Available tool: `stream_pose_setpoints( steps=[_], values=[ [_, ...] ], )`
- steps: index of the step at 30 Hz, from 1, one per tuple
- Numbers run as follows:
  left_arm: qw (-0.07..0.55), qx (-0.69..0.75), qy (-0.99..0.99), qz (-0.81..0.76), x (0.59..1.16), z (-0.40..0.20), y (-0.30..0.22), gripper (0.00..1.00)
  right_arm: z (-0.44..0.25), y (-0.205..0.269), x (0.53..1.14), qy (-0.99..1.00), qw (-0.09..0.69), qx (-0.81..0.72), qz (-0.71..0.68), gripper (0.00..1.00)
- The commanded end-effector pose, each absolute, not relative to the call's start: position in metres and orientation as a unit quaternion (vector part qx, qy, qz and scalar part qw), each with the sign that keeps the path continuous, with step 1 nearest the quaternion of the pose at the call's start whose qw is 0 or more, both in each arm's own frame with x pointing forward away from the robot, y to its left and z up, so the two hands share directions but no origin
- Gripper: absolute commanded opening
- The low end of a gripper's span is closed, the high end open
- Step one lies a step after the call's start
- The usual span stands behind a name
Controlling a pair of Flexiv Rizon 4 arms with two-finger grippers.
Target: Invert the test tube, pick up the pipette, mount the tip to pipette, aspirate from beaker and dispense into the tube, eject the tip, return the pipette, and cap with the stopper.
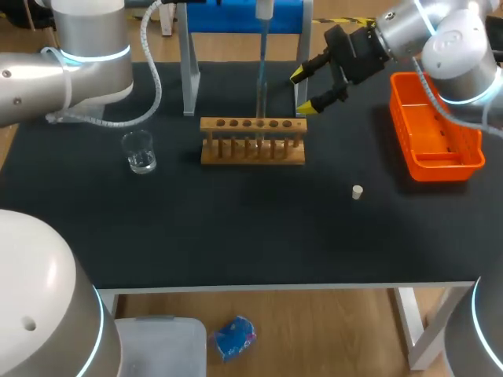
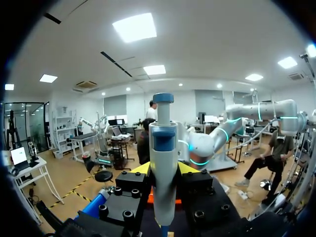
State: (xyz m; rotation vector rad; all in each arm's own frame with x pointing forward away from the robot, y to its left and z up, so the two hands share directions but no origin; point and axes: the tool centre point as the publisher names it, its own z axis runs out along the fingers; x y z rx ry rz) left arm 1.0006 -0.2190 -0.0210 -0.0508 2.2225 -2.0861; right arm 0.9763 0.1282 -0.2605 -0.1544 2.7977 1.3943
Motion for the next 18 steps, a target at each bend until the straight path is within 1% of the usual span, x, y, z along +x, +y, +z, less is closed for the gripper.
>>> stream_pose_setpoints(
  steps=[1, 10, 18],
  values=[
    [0.048, -0.017, 0.729, -0.682, 0.998, -0.011, -0.220, 0.00, -0.261, 0.128, 0.977, 0.894, 0.005, -0.050, 0.445, 1.00],
    [0.066, -0.009, 0.743, -0.666, 0.990, 0.013, -0.221, 0.00, -0.261, 0.128, 0.977, 0.894, 0.005, -0.050, 0.445, 1.00],
    [0.076, 0.005, 0.741, -0.668, 0.955, 0.025, -0.228, 0.00, -0.261, 0.128, 0.977, 0.894, 0.005, -0.050, 0.445, 1.00]
  ],
)
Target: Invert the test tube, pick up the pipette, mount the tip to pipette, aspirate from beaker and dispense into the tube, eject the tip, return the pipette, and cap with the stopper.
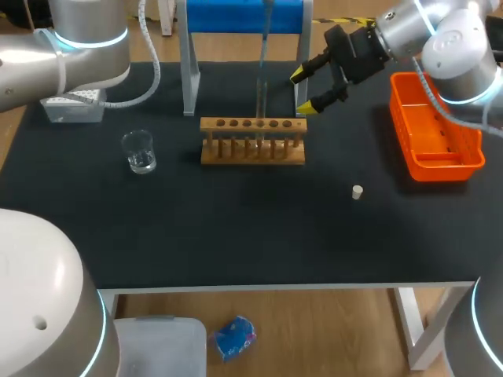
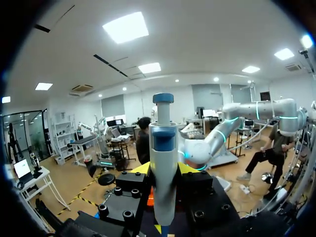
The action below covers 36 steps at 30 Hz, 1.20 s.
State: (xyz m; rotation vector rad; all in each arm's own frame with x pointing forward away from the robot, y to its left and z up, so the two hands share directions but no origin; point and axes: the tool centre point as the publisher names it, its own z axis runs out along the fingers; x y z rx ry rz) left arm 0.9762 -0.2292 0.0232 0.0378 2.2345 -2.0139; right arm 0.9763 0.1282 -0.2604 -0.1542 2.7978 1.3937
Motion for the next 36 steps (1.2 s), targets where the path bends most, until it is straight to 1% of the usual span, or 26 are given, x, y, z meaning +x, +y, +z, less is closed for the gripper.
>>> stream_pose_setpoints(
  steps=[1, 8, 16, 26, 36],
  values=[
    [0.075, 0.006, 0.740, -0.668, 0.950, 0.024, -0.229, 0.00, -0.261, 0.128, 0.977, 0.894, 0.005, -0.050, 0.445, 1.00],
    [0.070, 0.004, 0.740, -0.669, 0.910, 0.015, -0.240, 0.00, -0.261, 0.128, 0.977, 0.894, 0.005, -0.050, 0.445, 1.00],
    [0.060, 0.007, 0.734, -0.676, 0.874, -0.009, -0.250, 0.00, -0.261, 0.128, 0.977, 0.894, 0.005, -0.050, 0.445, 1.00],
    [0.053, 0.010, 0.729, -0.682, 0.864, -0.041, -0.245, 0.00, -0.237, 0.118, 0.913, 0.863, 0.026, -0.083, 0.498, 1.00],
    [0.052, 0.006, 0.728, -0.683, 0.856, -0.060, -0.244, 0.00, -0.238, 0.106, 0.856, 0.806, 0.014, -0.080, 0.587, 1.00]
  ],
)
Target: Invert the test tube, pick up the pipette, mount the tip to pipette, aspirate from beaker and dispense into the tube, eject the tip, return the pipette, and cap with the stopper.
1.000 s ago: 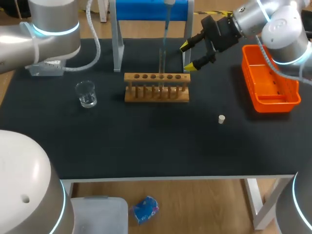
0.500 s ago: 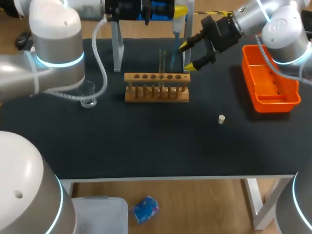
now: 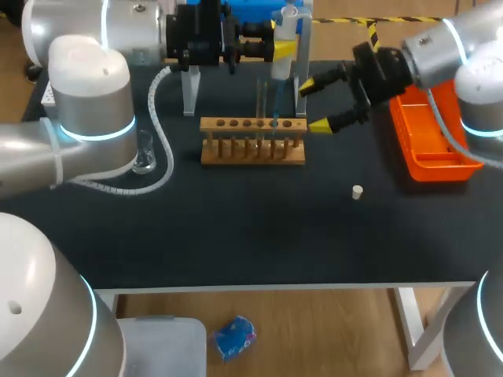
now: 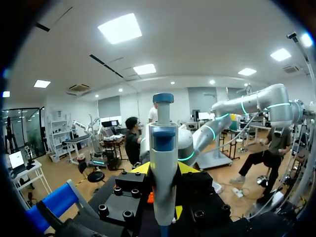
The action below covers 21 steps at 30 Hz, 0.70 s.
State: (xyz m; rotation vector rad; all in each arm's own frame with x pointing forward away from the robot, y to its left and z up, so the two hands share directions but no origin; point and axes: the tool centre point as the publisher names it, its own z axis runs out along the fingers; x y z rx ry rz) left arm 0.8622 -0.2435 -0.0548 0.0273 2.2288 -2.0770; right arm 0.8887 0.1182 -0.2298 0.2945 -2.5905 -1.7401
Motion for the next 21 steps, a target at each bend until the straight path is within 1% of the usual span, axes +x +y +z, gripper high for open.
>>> stream_pose_setpoints(
  steps=[1, 6, 21],
  values=[
    [0.052, 0.006, 0.728, -0.683, 0.854, -0.062, -0.244, 0.00, -0.239, 0.105, 0.850, -0.799, -0.013, 0.078, -0.596, 1.00],
    [0.053, 0.000, 0.726, -0.685, 0.845, -0.073, -0.241, 0.00, -0.244, 0.100, 0.835, -0.762, 0.012, 0.095, -0.641, 1.00],
    [0.057, -0.005, 0.729, -0.682, 0.843, -0.075, -0.240, 0.00, -0.244, 0.100, 0.835, -0.762, 0.012, 0.095, -0.641, 1.00]
  ],
)
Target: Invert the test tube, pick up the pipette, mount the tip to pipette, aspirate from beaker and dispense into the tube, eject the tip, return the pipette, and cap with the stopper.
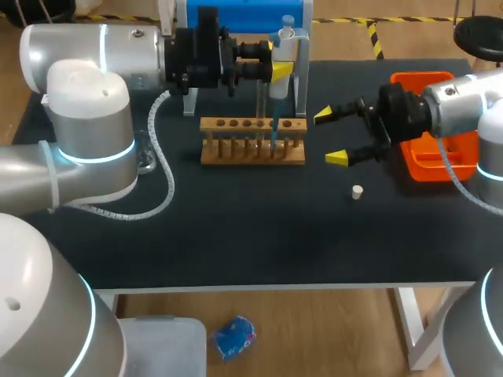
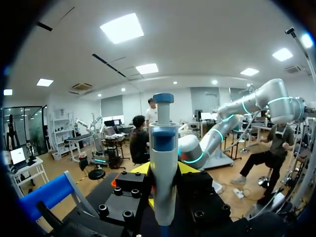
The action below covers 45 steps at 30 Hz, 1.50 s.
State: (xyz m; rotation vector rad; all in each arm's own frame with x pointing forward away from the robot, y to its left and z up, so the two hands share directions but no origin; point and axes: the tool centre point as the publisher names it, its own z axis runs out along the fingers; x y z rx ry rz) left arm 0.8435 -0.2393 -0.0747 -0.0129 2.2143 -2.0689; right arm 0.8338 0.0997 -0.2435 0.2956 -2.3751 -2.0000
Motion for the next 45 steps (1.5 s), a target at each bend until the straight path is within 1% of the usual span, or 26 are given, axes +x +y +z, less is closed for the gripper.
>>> stream_pose_setpoints(
  steps=[1, 4, 5, 13, 31, 45],
  values=[
    [0.057, -0.005, 0.729, -0.682, 0.843, -0.075, -0.240, 0.00, -0.244, 0.100, 0.835, -0.762, 0.012, 0.095, -0.641, 1.00],
    [0.057, -0.005, 0.729, -0.682, 0.843, -0.075, -0.240, 0.00, -0.244, 0.100, 0.835, -0.762, 0.012, 0.095, -0.641, 1.00],
    [0.057, -0.005, 0.729, -0.682, 0.843, -0.075, -0.240, 0.00, -0.245, 0.101, 0.837, -0.754, 0.024, 0.092, -0.650, 1.00],
    [0.042, -0.036, 0.721, -0.691, 0.842, -0.116, -0.240, 0.00, -0.244, 0.118, 0.844, -0.731, 0.067, 0.062, -0.676, 1.00],
    [0.038, -0.053, 0.714, -0.697, 0.839, -0.142, -0.242, 0.00, -0.215, 0.163, 0.848, -0.727, 0.047, 0.059, -0.682, 1.00],
    [0.038, -0.058, 0.713, -0.698, 0.839, -0.152, -0.243, 0.00, -0.208, 0.183, 0.843, -0.718, 0.052, 0.062, -0.691, 1.00]
  ],
)
